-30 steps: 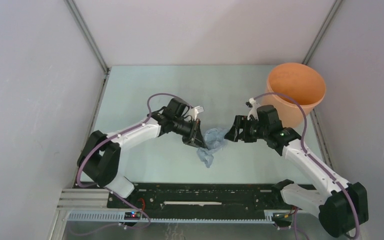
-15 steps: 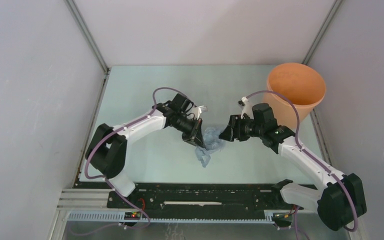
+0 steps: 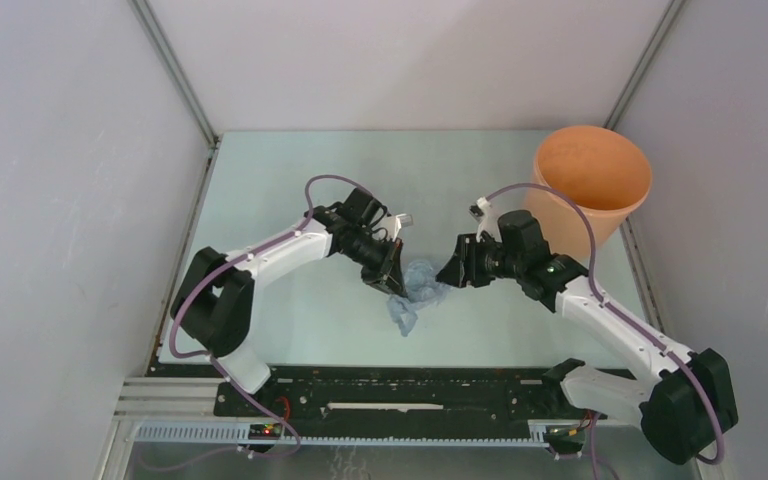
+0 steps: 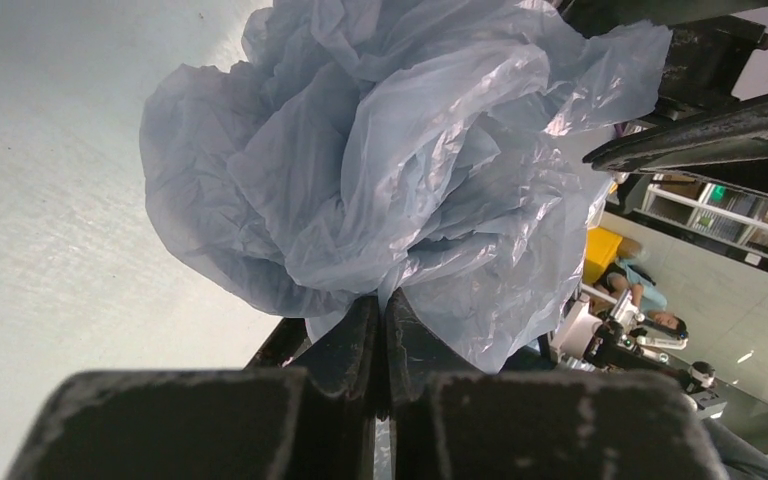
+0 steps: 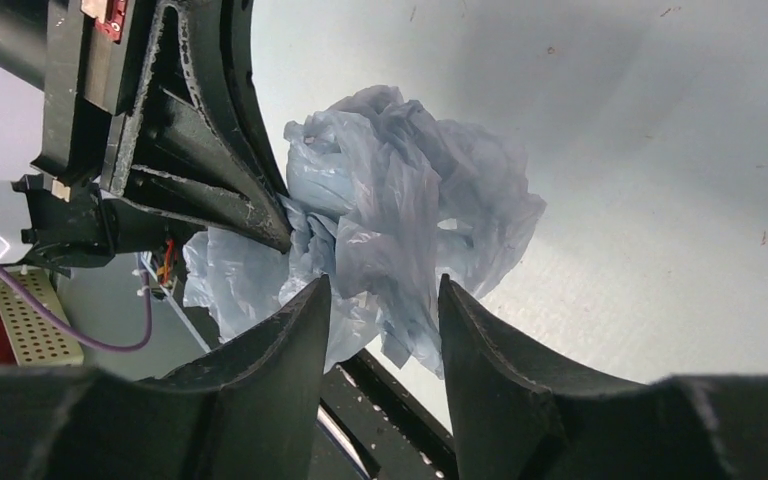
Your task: Put the trash bags into the trash bin
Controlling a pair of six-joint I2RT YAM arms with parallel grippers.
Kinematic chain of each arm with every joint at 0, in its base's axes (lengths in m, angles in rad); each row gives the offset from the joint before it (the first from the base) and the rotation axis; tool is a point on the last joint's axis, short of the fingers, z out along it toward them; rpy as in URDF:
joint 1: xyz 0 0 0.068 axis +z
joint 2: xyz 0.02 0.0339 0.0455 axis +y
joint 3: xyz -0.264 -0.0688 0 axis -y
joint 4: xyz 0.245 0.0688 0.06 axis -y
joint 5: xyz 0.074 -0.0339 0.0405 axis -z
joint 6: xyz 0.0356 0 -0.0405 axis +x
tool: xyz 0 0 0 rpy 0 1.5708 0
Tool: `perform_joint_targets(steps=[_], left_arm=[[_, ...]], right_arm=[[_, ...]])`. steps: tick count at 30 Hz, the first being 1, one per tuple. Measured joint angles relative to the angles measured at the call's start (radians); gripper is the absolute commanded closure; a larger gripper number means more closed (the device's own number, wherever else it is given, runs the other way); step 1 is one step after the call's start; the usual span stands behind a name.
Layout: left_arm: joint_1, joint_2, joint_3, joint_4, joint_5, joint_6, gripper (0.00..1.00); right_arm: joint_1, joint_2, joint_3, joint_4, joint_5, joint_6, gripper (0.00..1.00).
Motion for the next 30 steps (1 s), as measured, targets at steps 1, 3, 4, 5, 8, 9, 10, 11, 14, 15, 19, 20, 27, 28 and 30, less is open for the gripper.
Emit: perform_joint_targets(steps=[1, 3, 4, 5, 8, 9, 10, 11, 14, 15, 19, 20, 27, 28, 30], left_arm=[[0.0, 0.0, 0.0, 0.0, -0.001, 0.0, 0.91], [0.0, 0.0, 0.0, 0.0, -0.004, 0.0, 0.91], [0.0, -0.001, 0.0, 0.0, -0.006, 0.0, 0.9], [0.0, -0.001, 0.0, 0.0, -0.007, 0.0, 0.83], [0.005, -0.001, 0.005, -0.009, -0.021, 0.005, 0.3], [0.008, -0.005, 0.007, -0.012, -0.037, 0.01, 0.2], [0.013, -0.013, 0.007, -0.014, -0.06, 0.003, 0.13], [0.022, -0.026, 0.007, -0.018, -0.09, -0.007, 0.09], [0.054, -0.1, 0.007, -0.036, -0.227, -0.043, 0.05], [0.067, -0.143, 0.007, -0.042, -0.294, -0.058, 0.05], [0.074, -0.293, -0.006, -0.013, -0.43, -0.116, 0.04], [0.066, -0.33, -0.023, 0.013, -0.446, -0.132, 0.04], [-0.089, -0.394, -0.209, 0.225, -0.474, -0.242, 0.17], [-0.102, -0.388, -0.243, 0.261, -0.47, -0.265, 0.22], [-0.114, -0.37, -0.319, 0.341, -0.467, -0.319, 0.28]], right_arm=[[0.006, 0.004, 0.0, 0.0, 0.012, 0.005, 0.51], [0.018, 0.018, 0.0, 0.007, 0.028, 0.012, 0.53], [0.021, 0.027, 0.0, 0.012, 0.033, 0.016, 0.64], [0.025, 0.043, 0.0, 0.018, 0.039, 0.02, 0.88], [0.025, 0.081, 0.005, 0.008, 0.067, 0.039, 1.0], [0.022, 0.089, 0.011, -0.005, 0.078, 0.052, 1.0], [0.01, 0.091, 0.017, -0.022, 0.091, 0.073, 1.0], [-0.002, 0.089, 0.021, -0.034, 0.097, 0.093, 1.0], [-0.058, 0.061, 0.032, -0.084, 0.124, 0.167, 1.0], [-0.076, 0.047, 0.032, -0.103, 0.139, 0.19, 1.0], [-0.105, 0.006, 0.033, -0.173, 0.185, 0.257, 1.0], [-0.109, 0.002, 0.034, -0.186, 0.189, 0.271, 1.0], [-0.174, -0.014, 0.034, -0.233, 0.183, 0.352, 1.0], [-0.182, -0.018, 0.034, -0.233, 0.182, 0.359, 1.0], [-0.193, -0.021, 0.036, -0.233, 0.18, 0.369, 1.0]])
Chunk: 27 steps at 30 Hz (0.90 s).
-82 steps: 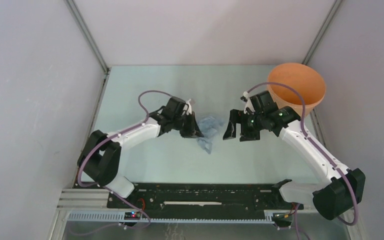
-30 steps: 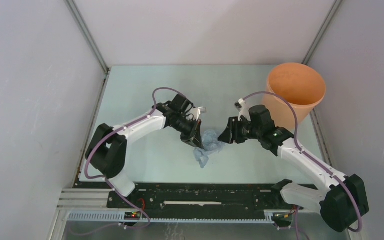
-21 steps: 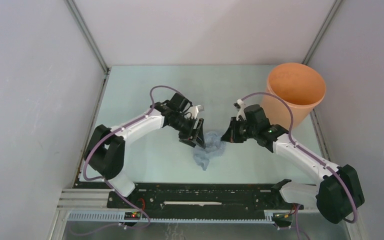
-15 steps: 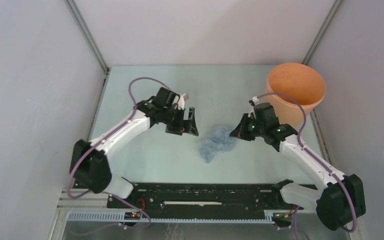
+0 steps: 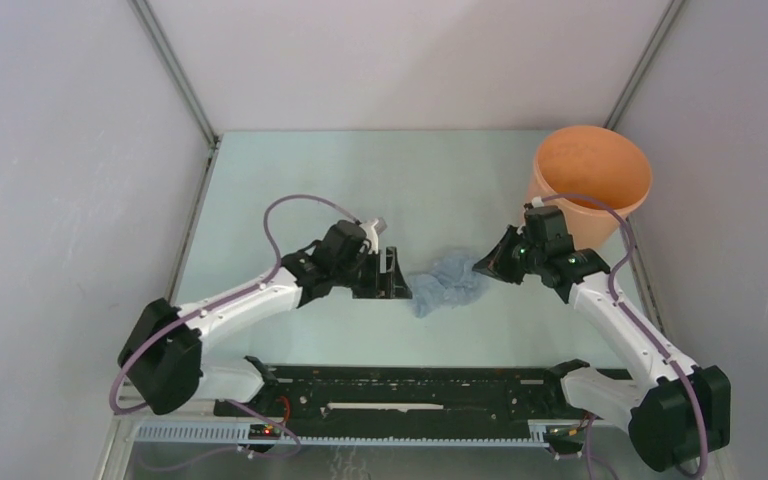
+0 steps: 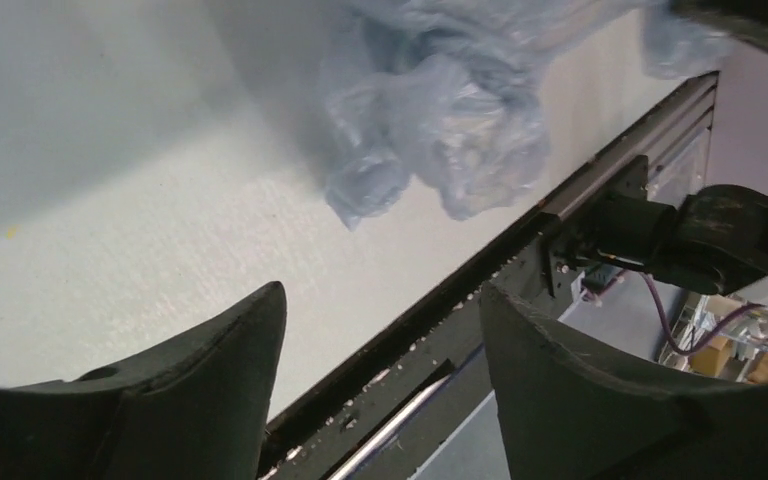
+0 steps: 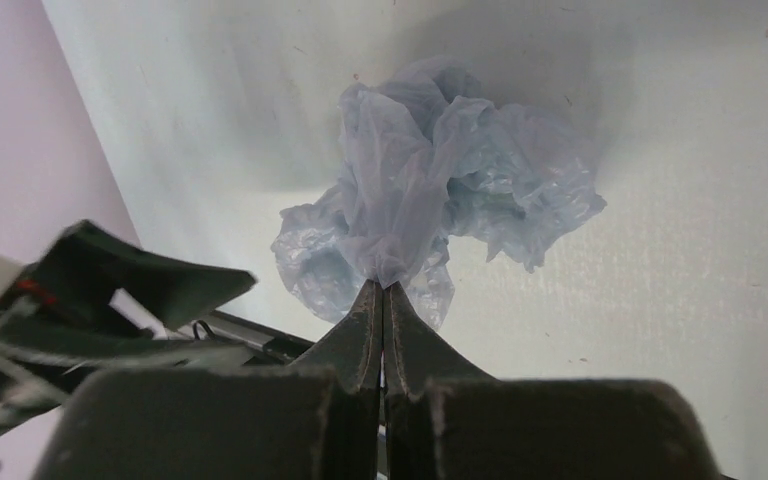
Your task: Put the trash bags into the trash bin
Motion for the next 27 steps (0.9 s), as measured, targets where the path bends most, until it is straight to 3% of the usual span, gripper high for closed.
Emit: perform_joint_targets(steps=[2, 6, 10, 17, 23, 27], left_arm=[[0.0, 0.023, -0.056, 0.067, 0.008, -0.044, 0.31], [-0.006, 0.07, -0.13, 0.222, 0.031, -0.079, 0.19], [-0.029, 0.152, -0.163, 0.37, 0.066, -0.094, 0.23], [-0.039, 0.313, -0.163, 0.54, 0.066, -0.13, 0.51], [-0.037, 0.372, -0.158, 0.599, 0.064, -0.164, 0.96], [-0.005, 0.349, -0.072, 0.47, 0.02, -0.14, 1.0]], right_arm=[[-0.008, 0.0, 0.003, 0.002, -0.006, 0.009, 1.0], [-0.019, 0.003, 0.006, 0.006, -0.024, 0.014, 1.0], [-0.03, 0.01, 0.006, 0.011, -0.045, 0.014, 1.0], [-0.034, 0.01, 0.006, 0.012, -0.063, 0.013, 1.0], [-0.038, 0.01, 0.006, 0.012, -0.073, 0.008, 1.0], [-0.04, 0.015, 0.018, 0.014, -0.077, 0.002, 1.0]])
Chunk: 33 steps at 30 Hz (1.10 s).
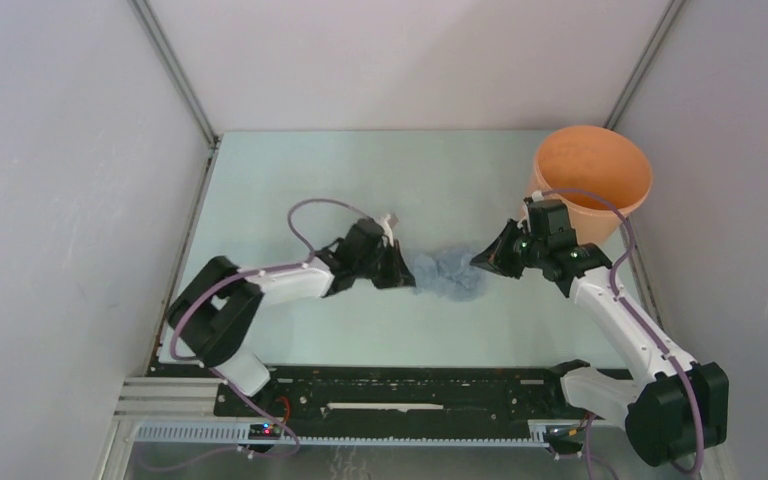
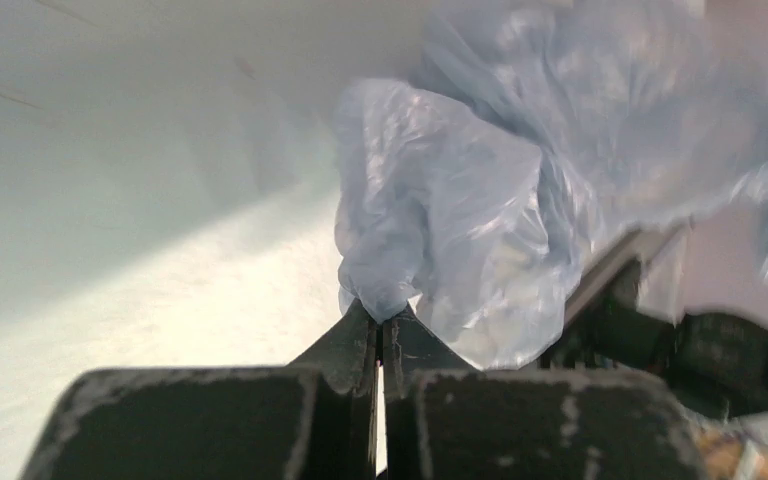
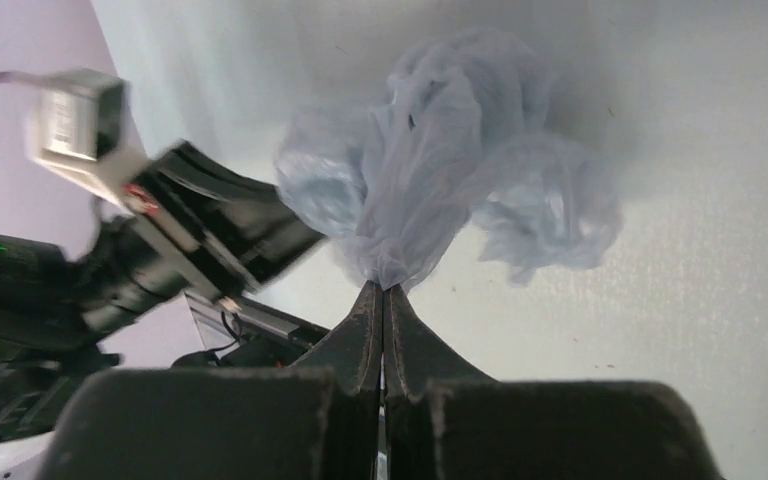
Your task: Put the trash bags into the trash bin
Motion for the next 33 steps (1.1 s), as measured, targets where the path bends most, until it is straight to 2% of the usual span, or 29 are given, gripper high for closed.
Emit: perform_joint_targets(steps=[4, 7, 9, 10, 12, 14, 17, 20, 22, 24, 26, 28, 29, 33], left_arm=[[0.091, -0.132, 0.186, -0.304, -0.165, 0.063, 1.0], [0.13, -0.243, 0.463, -0.525, -0.315, 0.172, 1.0], [0.102, -0.307, 0.641, -0.589, -0.393, 0.244, 1.0], [0.05, -0.358, 0.742, -0.603, -0.457, 0.293, 1.0], [-0.029, -0.455, 0.814, -0.597, -0.525, 0.331, 1.0], [-0.026, -0.57, 0.776, -0.608, -0.528, 0.306, 1.0], [0.165, -0.679, 0.571, -0.596, -0.479, 0.19, 1.0], [0.207, -0.619, 0.242, -0.571, -0.362, 0.08, 1.0], [0.205, -0.502, -0.002, -0.57, -0.27, 0.005, 1.0], [0.205, -0.462, -0.16, -0.633, -0.209, -0.045, 1.0], [0.21, -0.483, -0.189, -0.727, -0.169, -0.067, 1.0], [0.217, -0.501, -0.084, -0.776, -0.159, -0.052, 1.0], [0.219, -0.495, 0.034, -0.805, -0.16, -0.032, 1.0], [0.221, -0.396, 0.681, -0.798, -0.166, 0.084, 1.0]], right_arm=[[-0.002, 0.05, 0.133, -0.031, -0.021, -0.016, 1.0], [0.013, 0.077, 0.353, -0.093, -0.044, -0.043, 1.0], [0.057, 0.067, 0.539, -0.093, -0.009, -0.087, 1.0], [0.104, 0.052, 0.627, -0.068, 0.019, -0.114, 1.0], [0.195, 0.0, 0.716, 0.005, 0.053, -0.156, 1.0], [0.253, -0.08, 0.71, 0.068, 0.052, -0.175, 1.0], [0.208, -0.146, 0.593, 0.092, 0.048, -0.168, 1.0], [0.203, -0.043, 0.403, 0.066, 0.027, -0.164, 1.0], [0.21, 0.076, 0.267, 0.018, 0.015, -0.153, 1.0], [0.211, 0.18, 0.15, -0.066, 0.006, -0.14, 1.0], [0.201, 0.192, 0.127, -0.163, -0.009, -0.128, 1.0], [0.19, 0.173, 0.222, -0.217, -0.032, -0.124, 1.0], [0.185, 0.172, 0.306, -0.225, -0.039, -0.126, 1.0], [0.192, 0.173, 0.745, -0.187, -0.042, -0.152, 1.0]])
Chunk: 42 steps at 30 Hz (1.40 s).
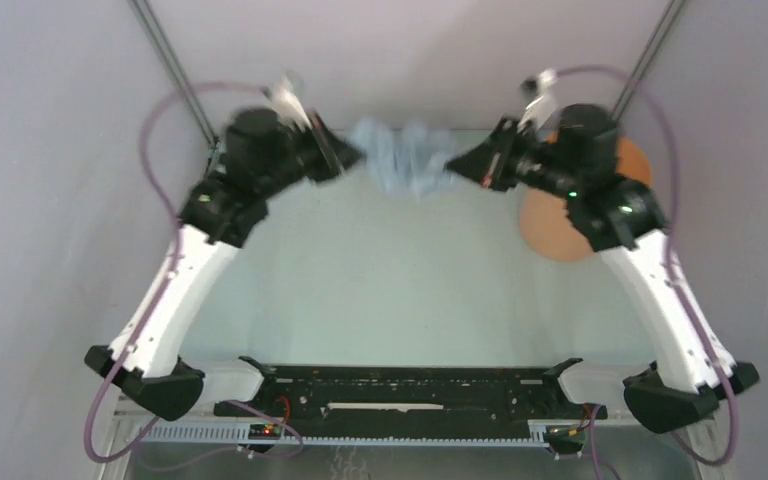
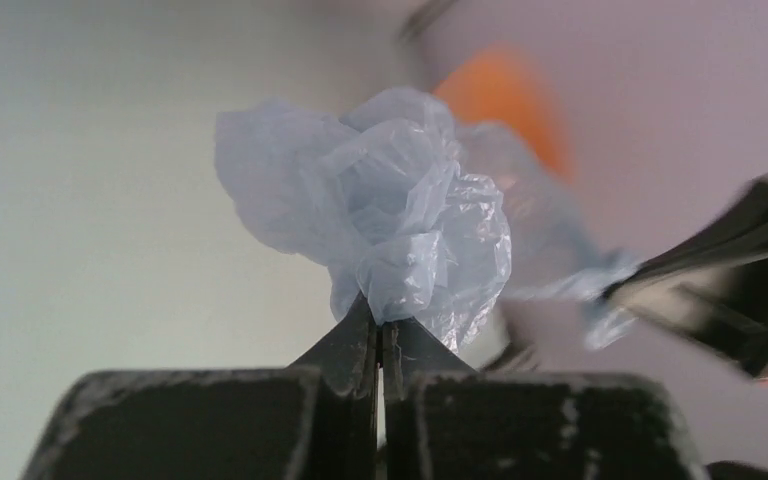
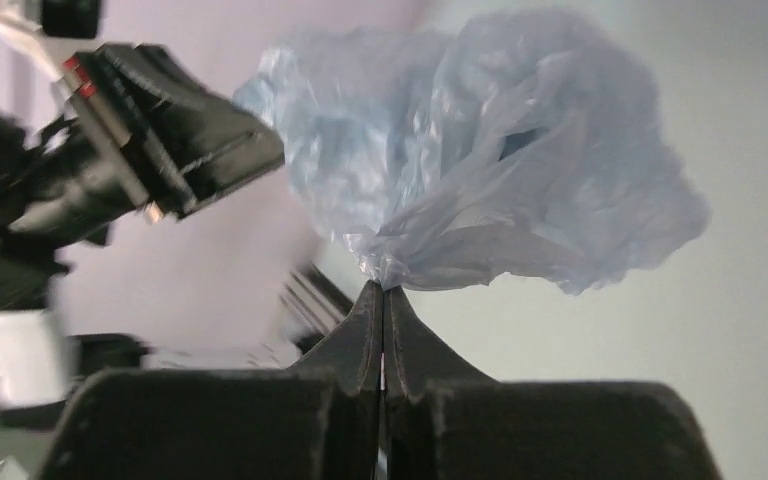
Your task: Put the trash bags into the trash bin
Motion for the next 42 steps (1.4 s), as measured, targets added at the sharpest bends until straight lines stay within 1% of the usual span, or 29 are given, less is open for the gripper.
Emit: perform_joint_targets(steps=[1, 3, 4, 5, 6, 8, 9, 10, 11, 13, 15, 17, 19, 20, 21, 22, 24, 25, 26, 27, 29, 31, 33, 34, 36, 38, 40, 41, 42], left_arm=[[0.0, 0.028, 0.159, 0.01, -0.003, 0.027, 1.0], [-0.006, 0.045, 0.377, 0.075, -0.018, 0.076, 1.0], [-0.01, 0.026, 0.435, 0.114, -0.032, 0.098, 1.0], [-0.014, -0.01, 0.444, 0.145, -0.049, 0.112, 1.0], [-0.018, -0.056, 0.419, 0.168, -0.073, 0.121, 1.0], [-0.016, -0.154, 0.325, 0.171, -0.115, 0.106, 1.0], [-0.007, -0.194, 0.262, 0.172, -0.125, 0.083, 1.0], [0.01, -0.227, 0.177, 0.177, -0.123, 0.055, 1.0], [0.024, -0.239, 0.091, 0.183, -0.113, 0.029, 1.0], [0.039, -0.226, -0.111, 0.196, -0.072, -0.018, 1.0], [0.04, -0.166, -0.368, 0.194, -0.025, -0.074, 1.0], [0.033, -0.064, -0.598, 0.156, 0.005, -0.128, 1.0], [0.033, -0.061, -0.721, 0.061, 0.02, -0.166, 1.0], [0.033, -0.084, -0.732, 0.008, 0.028, -0.178, 1.0], [0.032, -0.11, -0.718, -0.005, 0.031, -0.181, 1.0], [0.032, -0.134, -0.667, -0.016, 0.031, -0.177, 1.0], [0.032, -0.136, -0.475, -0.037, 0.031, -0.153, 1.0], [0.032, -0.114, -0.309, -0.038, 0.031, -0.129, 1.0], [0.031, -0.091, -0.18, -0.019, 0.031, -0.106, 1.0], [0.031, -0.059, 0.005, 0.01, 0.03, -0.078, 1.0], [0.031, -0.041, 0.204, 0.076, 0.028, -0.035, 1.0], [0.031, -0.068, 0.33, 0.136, 0.016, 0.004, 1.0], [0.03, -0.119, 0.338, 0.166, -0.014, 0.024, 1.0], [0.029, -0.163, 0.303, 0.178, -0.037, 0.024, 1.0], [0.034, -0.24, 0.186, 0.19, -0.063, -0.013, 1.0], [0.046, -0.277, 0.006, 0.207, -0.034, -0.078, 1.0], [0.045, -0.239, -0.214, 0.224, 0.026, -0.137, 1.0], [0.033, -0.195, -0.333, 0.21, 0.042, -0.162, 1.0], [0.021, -0.15, -0.415, 0.195, 0.047, -0.177, 0.99]], right_arm=[[0.007, -0.005, 0.117, 0.029, 0.003, -0.011, 1.0], [0.021, -0.046, 0.24, 0.097, 0.012, -0.026, 1.0], [0.025, -0.077, 0.259, 0.126, 0.019, -0.029, 1.0], [0.027, -0.123, 0.255, 0.158, 0.031, -0.03, 1.0], [0.027, -0.154, 0.238, 0.172, 0.04, -0.029, 1.0], [0.015, -0.258, 0.139, 0.211, 0.057, -0.018, 1.0], [0.008, -0.303, 0.053, 0.236, 0.056, -0.011, 1.0], [-0.003, -0.312, 0.024, 0.233, 0.055, -0.007, 1.0], [-0.011, -0.32, -0.066, 0.244, 0.046, -0.001, 1.0], [-0.016, -0.291, -0.232, 0.228, 0.039, 0.004, 1.0], [-0.016, -0.212, -0.388, 0.162, 0.032, 0.005, 1.0], [-0.01, -0.108, -0.526, 0.097, 0.031, 0.006, 1.0], [-0.004, -0.083, -0.615, 0.007, 0.031, 0.009, 1.0], [-0.002, -0.098, -0.623, -0.042, 0.03, 0.013, 1.0], [-0.002, -0.121, -0.611, -0.058, 0.023, 0.016, 1.0], [-0.003, -0.142, -0.578, -0.069, 0.018, 0.02, 1.0], [-0.01, -0.164, -0.426, -0.082, 0.008, 0.023, 1.0], [-0.013, -0.163, -0.328, -0.07, 0.005, 0.021, 1.0], [-0.014, -0.159, -0.216, -0.044, 0.004, 0.019, 1.0], [-0.014, -0.156, -0.109, -0.017, 0.006, 0.014, 1.0], [-0.014, -0.16, 0.053, 0.031, 0.011, 0.004, 1.0], [-0.014, -0.181, 0.17, 0.083, 0.026, -0.002, 1.0], [-0.015, -0.219, 0.185, 0.123, 0.043, -0.004, 1.0], [-0.019, -0.253, 0.159, 0.14, 0.047, -0.003, 1.0], [-0.03, -0.32, 0.041, 0.185, 0.038, 0.006, 1.0], [-0.035, -0.346, -0.113, 0.199, 0.013, 0.014, 1.0], [-0.032, -0.306, -0.296, 0.179, -0.013, 0.017, 1.0], [-0.029, -0.27, -0.373, 0.152, -0.019, 0.02, 1.0], [-0.026, -0.224, -0.449, 0.129, -0.022, 0.024, 1.0]])
